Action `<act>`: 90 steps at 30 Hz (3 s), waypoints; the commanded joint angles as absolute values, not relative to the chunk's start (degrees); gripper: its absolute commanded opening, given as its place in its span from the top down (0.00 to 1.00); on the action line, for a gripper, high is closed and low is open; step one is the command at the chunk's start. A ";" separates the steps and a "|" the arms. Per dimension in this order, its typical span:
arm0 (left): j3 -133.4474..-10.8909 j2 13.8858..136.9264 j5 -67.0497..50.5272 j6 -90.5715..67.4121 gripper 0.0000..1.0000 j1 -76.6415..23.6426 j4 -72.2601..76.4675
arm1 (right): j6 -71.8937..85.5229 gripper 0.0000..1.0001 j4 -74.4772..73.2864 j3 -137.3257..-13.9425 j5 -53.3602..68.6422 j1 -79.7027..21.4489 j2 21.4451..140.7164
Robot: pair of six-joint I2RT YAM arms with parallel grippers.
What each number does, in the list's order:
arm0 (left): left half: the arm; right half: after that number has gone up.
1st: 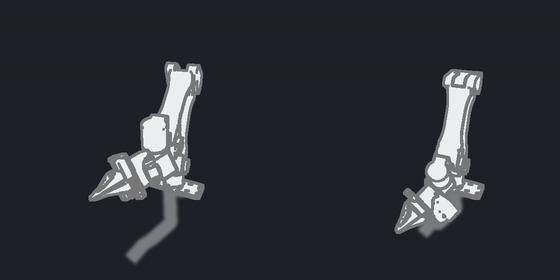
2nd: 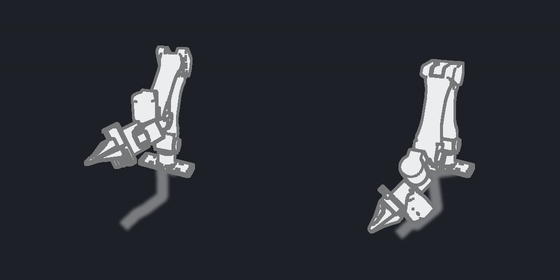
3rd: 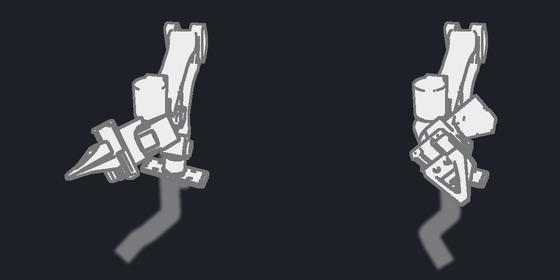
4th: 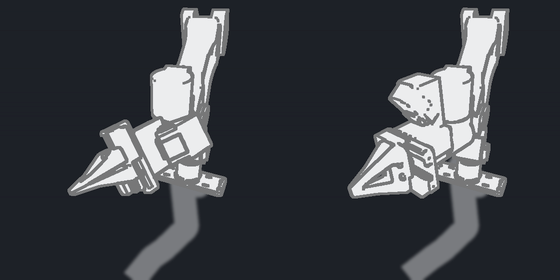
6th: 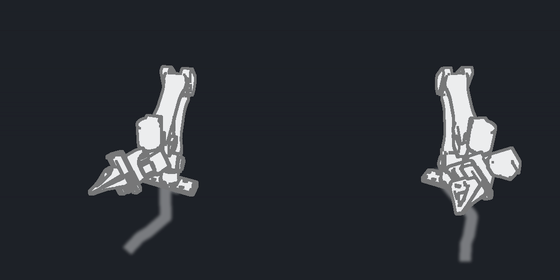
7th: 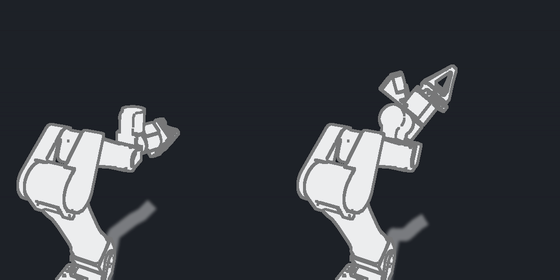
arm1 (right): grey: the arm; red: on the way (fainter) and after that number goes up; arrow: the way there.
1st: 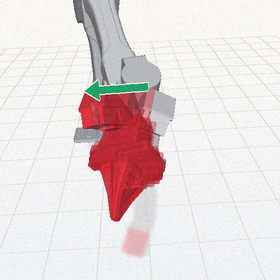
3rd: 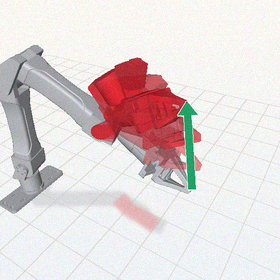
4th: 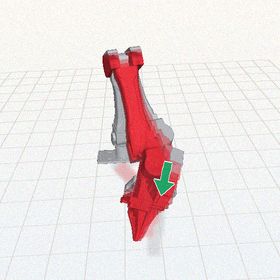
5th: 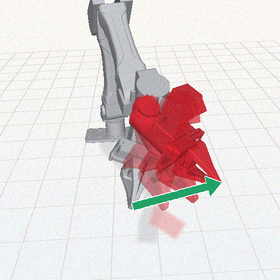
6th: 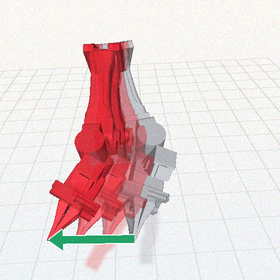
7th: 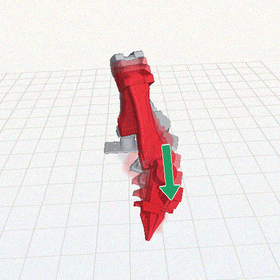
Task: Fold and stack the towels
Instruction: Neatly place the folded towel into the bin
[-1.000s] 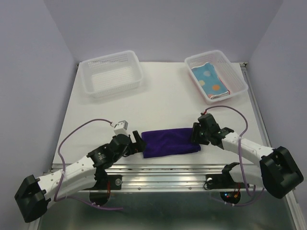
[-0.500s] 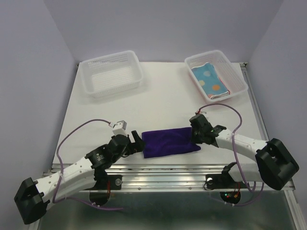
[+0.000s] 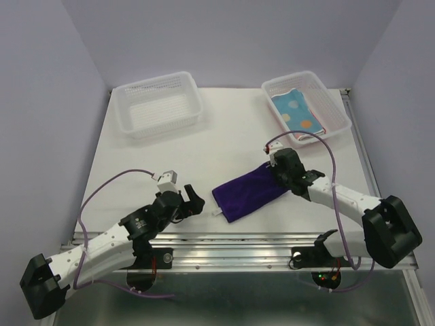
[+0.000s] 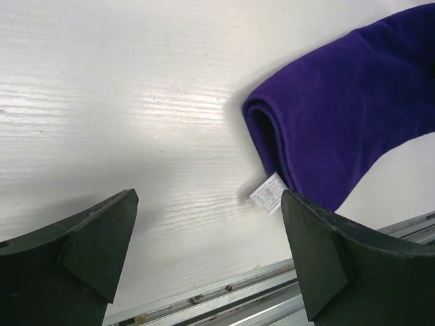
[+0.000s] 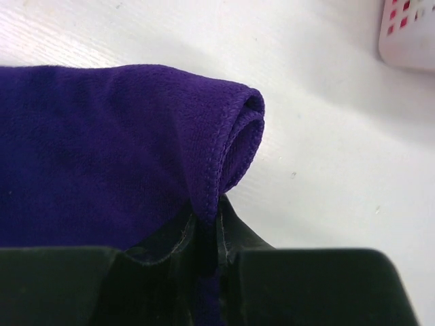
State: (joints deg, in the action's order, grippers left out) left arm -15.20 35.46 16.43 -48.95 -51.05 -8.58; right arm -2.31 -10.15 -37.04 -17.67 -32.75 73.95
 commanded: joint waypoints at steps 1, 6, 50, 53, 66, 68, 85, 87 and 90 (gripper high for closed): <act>-18.02 34.45 19.69 -49.13 0.01 -51.33 -9.32 | -20.72 0.99 -6.24 -39.55 -11.10 -28.66 71.02; -20.56 34.28 21.18 -47.99 0.01 -51.24 -10.89 | -39.43 0.99 -9.22 -42.27 6.11 -19.36 68.38; -37.62 41.66 42.36 -51.68 0.01 -49.31 -24.08 | -84.11 0.99 3.78 -60.38 41.30 18.37 79.63; -37.35 41.13 42.45 -51.50 0.01 -49.22 -23.47 | -84.02 0.99 2.46 -62.05 47.01 18.37 80.68; -37.44 40.08 43.15 -51.15 0.01 -49.13 -23.20 | -71.99 0.99 15.29 -67.04 38.33 9.50 89.63; -37.35 40.25 43.16 -51.07 0.01 -49.22 -23.03 | -68.13 0.99 18.53 -68.29 36.83 8.53 91.31; -36.48 39.29 44.30 -52.38 0.01 -48.96 -24.17 | -64.78 0.97 35.67 -73.56 36.29 6.06 107.05; -36.56 39.20 44.47 -52.38 0.01 -48.87 -24.26 | -64.08 0.97 37.08 -73.91 37.17 6.06 108.36; -36.65 39.46 44.91 -52.38 0.01 -48.87 -24.26 | -62.06 0.97 39.28 -75.23 38.76 6.06 110.03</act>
State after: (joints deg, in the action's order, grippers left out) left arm -35.40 39.90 41.60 -51.70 -49.36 -23.86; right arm -64.38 29.80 -70.24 35.44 6.61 108.79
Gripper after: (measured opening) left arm 0.986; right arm 0.156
